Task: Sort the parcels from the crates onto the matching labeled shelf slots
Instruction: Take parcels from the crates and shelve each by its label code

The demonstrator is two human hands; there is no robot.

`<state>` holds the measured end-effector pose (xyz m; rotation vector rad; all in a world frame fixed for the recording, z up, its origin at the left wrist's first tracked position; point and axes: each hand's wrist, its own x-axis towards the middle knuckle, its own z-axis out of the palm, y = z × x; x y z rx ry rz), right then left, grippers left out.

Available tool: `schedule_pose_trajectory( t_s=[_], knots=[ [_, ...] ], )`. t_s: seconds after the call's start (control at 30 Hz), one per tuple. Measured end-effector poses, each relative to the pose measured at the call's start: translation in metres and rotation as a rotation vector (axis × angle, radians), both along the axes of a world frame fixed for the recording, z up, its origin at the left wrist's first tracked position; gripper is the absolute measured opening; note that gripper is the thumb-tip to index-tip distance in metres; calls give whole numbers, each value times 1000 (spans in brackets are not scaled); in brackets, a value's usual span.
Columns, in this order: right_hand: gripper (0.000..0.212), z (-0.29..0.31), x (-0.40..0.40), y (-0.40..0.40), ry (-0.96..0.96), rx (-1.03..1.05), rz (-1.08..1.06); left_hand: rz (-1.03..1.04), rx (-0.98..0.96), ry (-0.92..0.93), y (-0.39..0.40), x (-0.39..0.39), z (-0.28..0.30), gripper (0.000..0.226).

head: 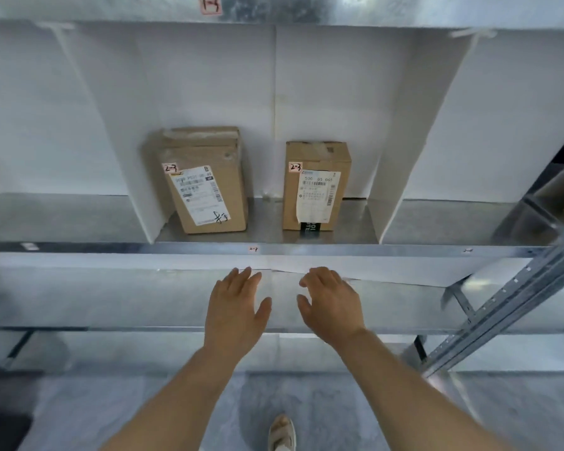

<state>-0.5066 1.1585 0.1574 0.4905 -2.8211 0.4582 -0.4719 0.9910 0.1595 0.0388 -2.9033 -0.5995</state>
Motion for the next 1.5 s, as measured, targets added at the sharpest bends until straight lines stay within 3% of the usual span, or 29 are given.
schedule_pose_trajectory(
  t_s=[0.13,0.3,0.43,0.53,0.6,0.87,1.0,1.17,1.5],
  knots=[
    [36,-2,43,-26,-68,62,50,74,-122,-52,-24,47,0,55],
    [47,2,78,-54,-94,120,110,123,-99,-35,-60,88,-6,57],
    [45,16,95,-86,-155,155,197,162,-81,-63,-96,119,-21,67],
    [44,22,105,-122,-209,152,275,236,-32,-103,-130,142,-24,62],
    [44,27,111,-154,-153,142,290,276,-26,-127,-157,157,-20,64],
    [68,31,173,-322,-292,211,494,533,-74,-149,-288,239,-6,80],
    [81,32,208,-404,-191,253,568,665,-126,-150,-352,275,2,79],
    [71,37,249,-500,-126,243,668,794,-106,-179,-430,332,2,91],
    [60,27,334,-640,-151,371,1039,1138,-26,-235,-524,446,-15,72]
  ],
)
